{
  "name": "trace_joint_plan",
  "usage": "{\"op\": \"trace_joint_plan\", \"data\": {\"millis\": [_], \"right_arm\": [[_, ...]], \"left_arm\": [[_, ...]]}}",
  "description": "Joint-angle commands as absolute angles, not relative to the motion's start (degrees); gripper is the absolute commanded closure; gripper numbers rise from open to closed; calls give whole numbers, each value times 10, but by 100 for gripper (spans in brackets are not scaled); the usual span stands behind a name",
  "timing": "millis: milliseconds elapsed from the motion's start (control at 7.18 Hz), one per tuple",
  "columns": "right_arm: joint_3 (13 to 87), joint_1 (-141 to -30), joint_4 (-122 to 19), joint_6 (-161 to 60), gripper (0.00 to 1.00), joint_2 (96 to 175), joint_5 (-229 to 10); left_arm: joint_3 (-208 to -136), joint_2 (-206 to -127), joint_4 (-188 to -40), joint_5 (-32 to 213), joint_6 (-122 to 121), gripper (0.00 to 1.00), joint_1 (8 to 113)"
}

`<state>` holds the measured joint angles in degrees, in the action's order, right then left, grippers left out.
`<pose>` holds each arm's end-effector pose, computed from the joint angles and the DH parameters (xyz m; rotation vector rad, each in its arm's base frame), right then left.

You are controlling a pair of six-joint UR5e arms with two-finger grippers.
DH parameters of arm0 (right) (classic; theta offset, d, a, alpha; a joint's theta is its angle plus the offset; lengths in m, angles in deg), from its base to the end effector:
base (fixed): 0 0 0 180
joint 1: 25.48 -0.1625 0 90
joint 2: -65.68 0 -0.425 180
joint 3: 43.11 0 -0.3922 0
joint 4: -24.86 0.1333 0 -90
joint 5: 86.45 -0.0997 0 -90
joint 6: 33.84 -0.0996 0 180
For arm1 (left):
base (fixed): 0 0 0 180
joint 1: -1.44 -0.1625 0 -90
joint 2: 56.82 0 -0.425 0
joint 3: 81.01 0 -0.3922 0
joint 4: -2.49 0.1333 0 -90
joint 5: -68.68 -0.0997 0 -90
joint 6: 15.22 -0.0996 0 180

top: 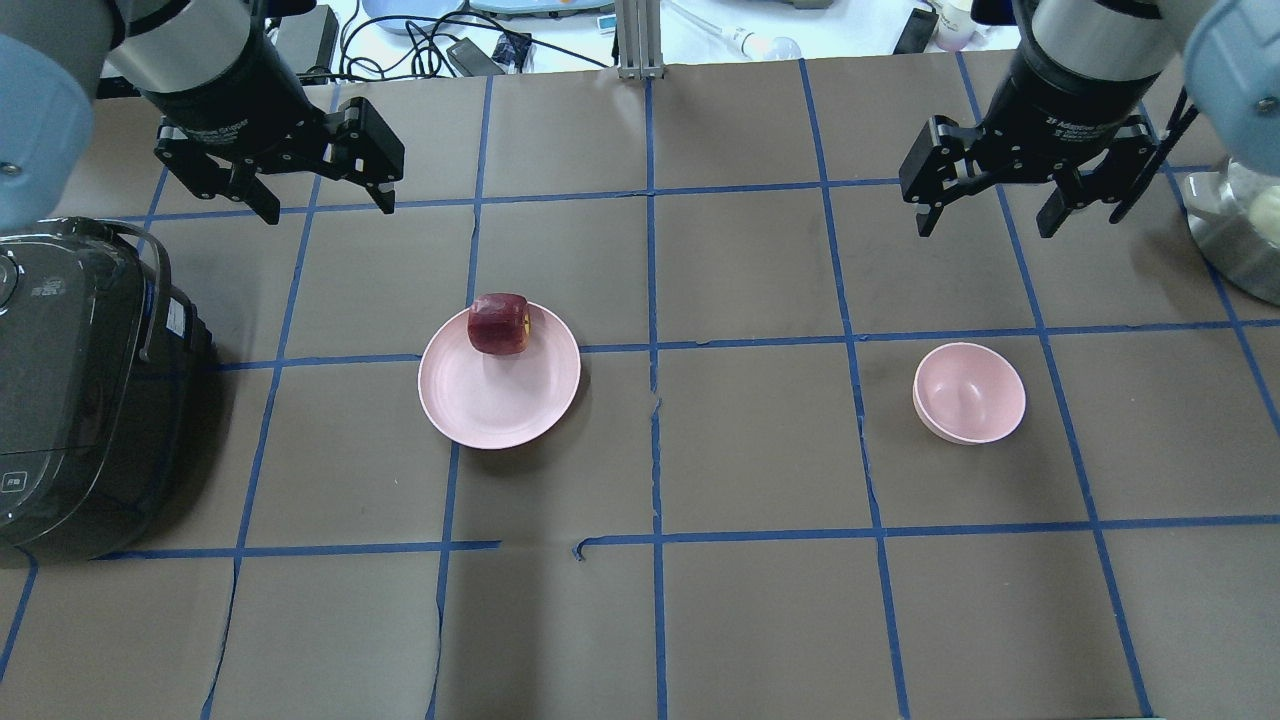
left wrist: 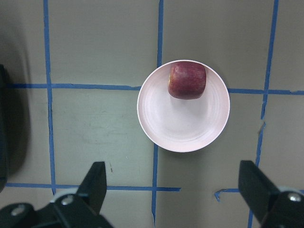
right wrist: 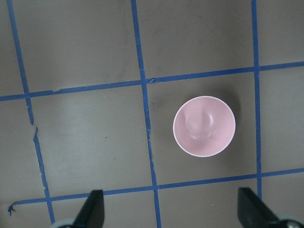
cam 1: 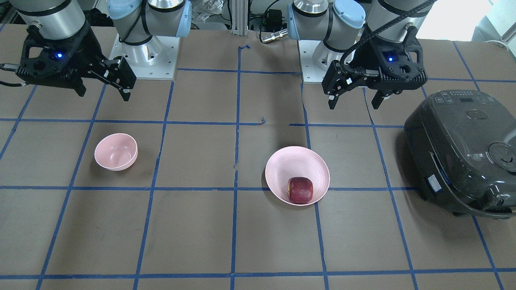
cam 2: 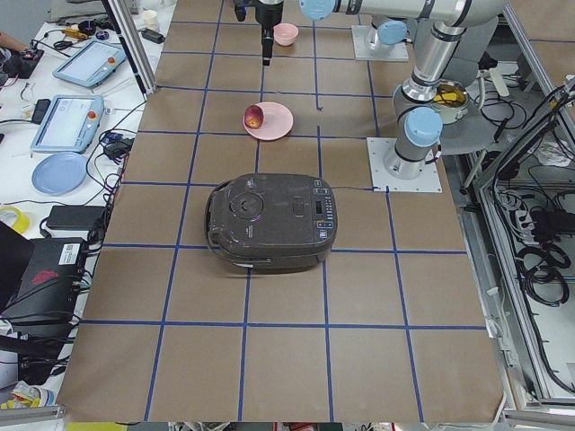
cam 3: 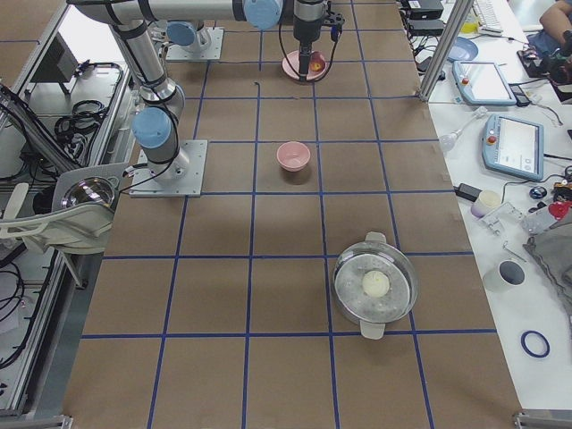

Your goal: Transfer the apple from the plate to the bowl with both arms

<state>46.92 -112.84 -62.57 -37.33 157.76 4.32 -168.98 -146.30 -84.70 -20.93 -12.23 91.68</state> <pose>0.1099 -0.4809 0.5008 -0.1672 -3.1236 -0.0140 -0.1361 -0.4960 0.5151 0.0746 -3.1279 0.1461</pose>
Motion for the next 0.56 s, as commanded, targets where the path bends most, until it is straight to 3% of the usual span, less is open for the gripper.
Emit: {"op": "trace_joint_plan", "data": {"millis": [0, 418], "right_arm": [[472, -1171, -628, -404, 0, 1581, 46], [473, -1180, -627, -409, 0, 1581, 48]], "left_arm": [[-1690, -1463, -847, -209, -122, 0, 917], [-1690, -1464, -847, -209, -122, 0, 918]]}}
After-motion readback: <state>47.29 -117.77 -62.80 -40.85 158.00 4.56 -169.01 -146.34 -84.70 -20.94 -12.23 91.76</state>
